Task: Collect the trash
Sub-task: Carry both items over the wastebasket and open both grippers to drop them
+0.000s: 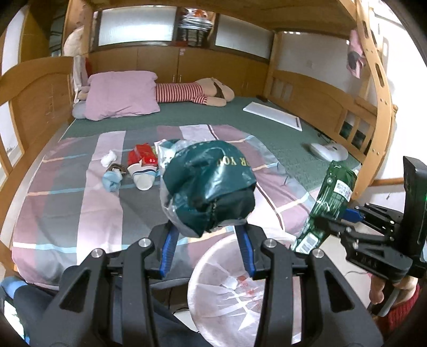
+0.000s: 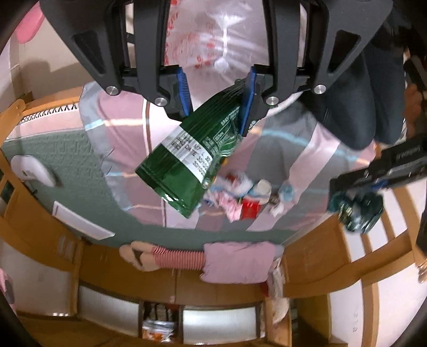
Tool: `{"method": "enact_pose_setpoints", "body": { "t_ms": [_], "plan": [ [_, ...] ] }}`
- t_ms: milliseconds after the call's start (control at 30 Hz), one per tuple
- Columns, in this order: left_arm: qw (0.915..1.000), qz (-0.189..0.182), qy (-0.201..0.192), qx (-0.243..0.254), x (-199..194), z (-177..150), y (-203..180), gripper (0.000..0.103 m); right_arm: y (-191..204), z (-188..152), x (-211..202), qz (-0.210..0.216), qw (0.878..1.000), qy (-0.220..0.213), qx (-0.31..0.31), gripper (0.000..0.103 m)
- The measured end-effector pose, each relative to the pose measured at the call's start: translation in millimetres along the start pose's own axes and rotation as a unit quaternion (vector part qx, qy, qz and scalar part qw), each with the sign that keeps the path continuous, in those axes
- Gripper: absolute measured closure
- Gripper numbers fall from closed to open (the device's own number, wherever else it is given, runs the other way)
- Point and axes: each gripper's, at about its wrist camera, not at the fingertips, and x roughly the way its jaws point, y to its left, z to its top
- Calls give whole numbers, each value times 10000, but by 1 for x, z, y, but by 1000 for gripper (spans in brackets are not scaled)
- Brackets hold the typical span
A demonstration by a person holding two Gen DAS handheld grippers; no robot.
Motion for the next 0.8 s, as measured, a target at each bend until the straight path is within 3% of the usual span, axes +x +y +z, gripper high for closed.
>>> {"method": "enact_pose_setpoints", "body": {
  "t_ms": [133, 167, 233, 400, 567, 633, 700, 800],
  "plan": [
    [9999, 25, -1, 146, -1, 0, -13, 61, -11, -4, -15, -20, 9994, -270, 215, 36],
    [9999, 20, 1, 164, -1, 0, -14, 61, -13, -4, -18, 46, 9989, -348, 312, 34],
    [9998, 15, 15, 205, -3, -3, -18, 61, -24, -3, -25, 187, 9971, -501, 549, 33],
    [9992, -69, 140, 357, 2, -8, -31, 61, -43, -2, -37, -44, 9918, -811, 985, 29],
    [9965, -387, 507, 539, 20, -21, -47, 59, -63, -3, -41, 63, 9845, -939, 1480, 28],
    [9947, -522, 663, 586, 26, -28, -54, 51, -67, -4, -39, 86, 9830, -938, 1578, 28],
    [9933, -624, 735, 643, 29, -32, -60, 29, -69, -4, -37, 62, 9821, -915, 1642, 28],
    [9922, -648, 757, 745, 30, -36, -67, 21, -70, -5, -35, 103, 9809, -893, 1727, 27]
  ]
}}
